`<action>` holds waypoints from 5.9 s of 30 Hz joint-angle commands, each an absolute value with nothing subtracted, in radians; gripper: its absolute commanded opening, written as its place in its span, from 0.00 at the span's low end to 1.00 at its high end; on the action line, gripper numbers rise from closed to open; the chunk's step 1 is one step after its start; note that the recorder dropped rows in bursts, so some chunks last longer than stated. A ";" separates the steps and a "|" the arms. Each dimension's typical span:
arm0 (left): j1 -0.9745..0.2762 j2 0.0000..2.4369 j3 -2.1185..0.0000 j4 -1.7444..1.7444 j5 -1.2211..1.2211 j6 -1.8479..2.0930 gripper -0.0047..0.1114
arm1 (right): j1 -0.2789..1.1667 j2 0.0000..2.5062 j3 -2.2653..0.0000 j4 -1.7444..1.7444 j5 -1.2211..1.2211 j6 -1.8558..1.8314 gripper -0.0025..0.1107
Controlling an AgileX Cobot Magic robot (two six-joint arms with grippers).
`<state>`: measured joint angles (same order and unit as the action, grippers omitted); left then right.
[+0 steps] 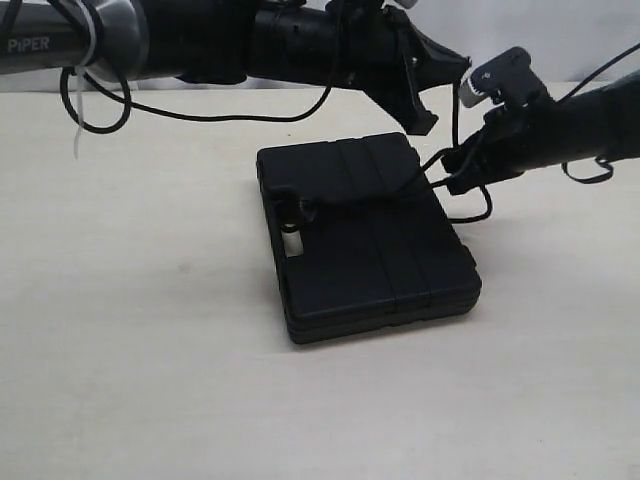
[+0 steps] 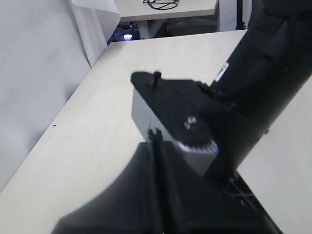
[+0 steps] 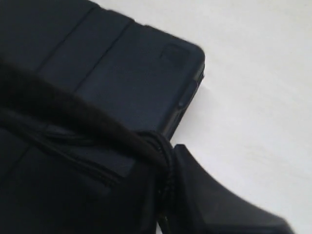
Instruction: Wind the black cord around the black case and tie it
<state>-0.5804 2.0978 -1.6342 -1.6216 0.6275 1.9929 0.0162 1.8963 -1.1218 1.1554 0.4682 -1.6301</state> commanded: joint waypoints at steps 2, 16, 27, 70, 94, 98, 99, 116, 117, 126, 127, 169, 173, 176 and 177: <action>-0.577 2.042 -1.642 -1.660 0.647 1.991 0.04 | 0.015 1.985 -1.113 1.110 0.464 -1.668 0.09; -0.577 2.042 -1.636 -1.051 0.635 1.603 0.04 | 0.015 1.858 -1.137 1.056 0.609 -1.606 0.34; -0.519 2.042 -1.636 -0.865 0.636 1.433 0.04 | 0.058 1.837 -1.137 1.048 0.758 -1.803 0.34; -0.395 2.087 -1.629 -0.874 0.784 1.450 0.04 | 0.189 1.853 -1.139 1.140 0.458 -1.856 0.06; -0.510 2.246 -1.629 -0.894 0.487 1.813 0.50 | 0.187 1.853 -1.139 1.140 0.393 -1.782 0.06; -0.513 2.267 -1.629 -0.899 0.482 1.865 0.50 | 0.187 1.853 -1.139 1.140 0.393 -1.778 0.06; -0.513 2.273 -1.629 -0.899 0.478 1.867 0.48 | 0.187 1.853 -1.139 1.140 0.393 -1.772 0.06; -0.513 2.248 -1.629 -0.901 0.448 1.853 0.04 | 0.187 1.853 -1.139 1.136 0.393 -1.767 0.06; -0.513 2.237 -1.629 -0.901 0.448 1.850 0.04 | 0.187 1.853 -1.139 1.136 0.393 -1.767 0.06; -0.513 2.101 -1.629 -0.901 0.461 1.773 0.04 | 0.187 1.853 -1.139 1.136 0.339 -1.730 0.06; -0.513 2.089 -1.629 -0.901 0.462 1.765 0.04 | 0.187 1.853 -1.139 1.136 0.339 -1.730 0.06; -0.513 1.888 -1.629 -0.900 0.589 1.744 0.04 | 0.185 1.858 -1.134 0.920 0.378 -1.475 0.06; -0.513 1.888 -1.629 -0.898 0.591 1.744 0.04 | 0.185 1.758 -1.134 0.681 0.495 -1.277 0.06; -0.513 1.886 -1.629 -0.882 0.598 1.721 0.04 | 0.183 1.698 -1.134 0.582 0.495 -1.141 0.15; -0.513 1.886 -1.629 -0.883 0.598 1.719 0.04 | 0.183 1.698 -1.134 0.558 0.489 -1.111 0.18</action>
